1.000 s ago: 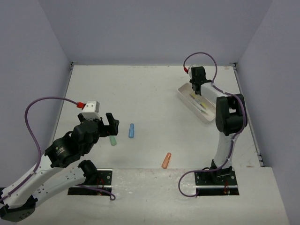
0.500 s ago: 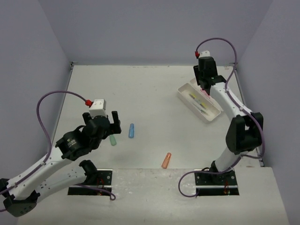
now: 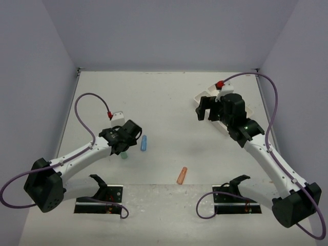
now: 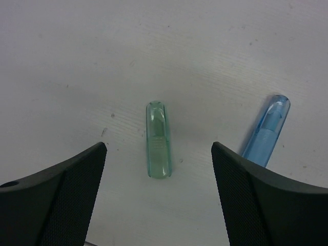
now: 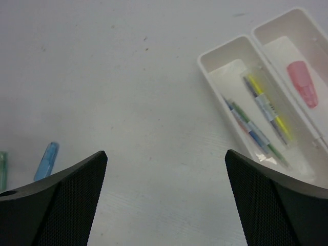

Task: Sort the stationery into containers
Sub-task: Pick up the stationery from the center of the board, then place the stationery in the storage box.

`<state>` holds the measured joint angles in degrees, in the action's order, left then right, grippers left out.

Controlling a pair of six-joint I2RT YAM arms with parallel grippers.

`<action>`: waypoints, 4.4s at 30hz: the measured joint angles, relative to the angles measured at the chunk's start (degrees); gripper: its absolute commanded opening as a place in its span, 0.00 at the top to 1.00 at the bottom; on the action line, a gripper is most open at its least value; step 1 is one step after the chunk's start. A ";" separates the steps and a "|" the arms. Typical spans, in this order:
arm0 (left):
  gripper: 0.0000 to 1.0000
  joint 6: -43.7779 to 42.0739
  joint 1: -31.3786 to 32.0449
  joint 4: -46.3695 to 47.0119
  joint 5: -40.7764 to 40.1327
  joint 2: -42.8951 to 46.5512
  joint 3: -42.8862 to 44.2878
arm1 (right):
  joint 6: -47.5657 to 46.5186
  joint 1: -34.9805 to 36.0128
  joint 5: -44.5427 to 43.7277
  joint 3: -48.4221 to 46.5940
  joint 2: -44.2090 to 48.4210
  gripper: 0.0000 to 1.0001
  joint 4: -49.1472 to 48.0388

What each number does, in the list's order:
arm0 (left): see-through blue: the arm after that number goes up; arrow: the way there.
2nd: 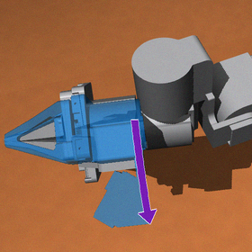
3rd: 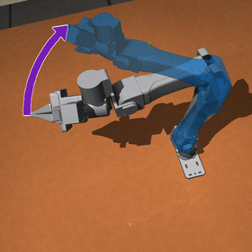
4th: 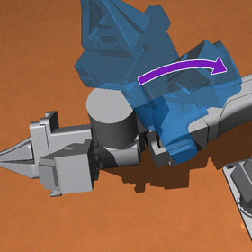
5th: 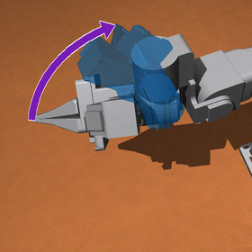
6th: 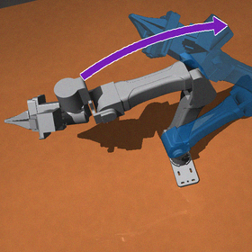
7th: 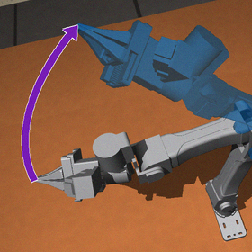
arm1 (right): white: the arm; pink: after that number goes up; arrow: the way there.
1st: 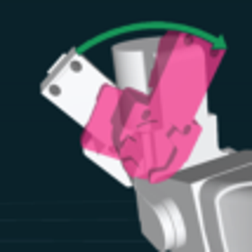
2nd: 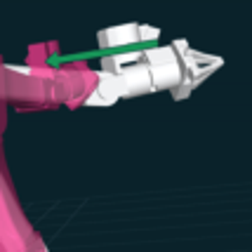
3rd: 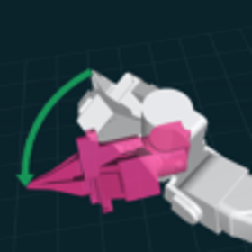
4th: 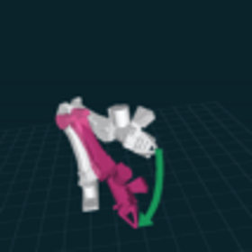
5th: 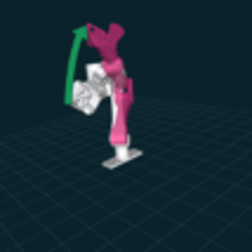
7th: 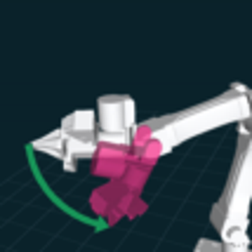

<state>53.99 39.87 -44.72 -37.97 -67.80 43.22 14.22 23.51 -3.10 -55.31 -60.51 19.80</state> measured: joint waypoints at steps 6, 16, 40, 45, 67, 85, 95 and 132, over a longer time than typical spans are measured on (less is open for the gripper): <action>0.32 1.97 -2.19 3.81 2.72 -1.74 -4.63 | 0.33 0.09 8.29 2.12 2.68 0.01 0.13; 0.47 2.40 -3.22 8.65 6.03 -3.52 -9.10 | 0.33 0.11 11.54 3.79 7.67 0.01 -1.57; 1.00 -1.81 -2.06 18.31 17.32 5.60 -14.73 | 6.94 0.09 30.63 6.20 7.67 0.01 -10.28; 1.00 -5.73 2.87 23.52 22.67 21.87 -15.44 | 15.46 4.64 38.00 6.69 2.36 0.01 -18.25; 1.00 -14.69 7.09 57.53 42.59 45.18 -26.28 | 30.28 36.45 1.66 -4.95 -13.30 0.52 -15.09; 0.23 -16.98 7.18 55.45 38.93 44.86 -26.68 | 29.90 40.43 -4.65 -6.89 -15.41 1.00 -12.39; 0.00 -15.45 7.19 48.82 37.28 42.68 -24.44 | 24.55 30.10 -3.34 -7.21 -14.31 1.00 -8.86; 0.00 -11.68 7.18 34.50 43.74 33.86 -22.87 | -33.50 -19.34 -12.75 -21.15 -48.96 0.55 -8.52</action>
<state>42.32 47.05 -10.22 5.77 -33.94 20.35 -19.29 4.16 -15.85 -76.46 -109.47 11.28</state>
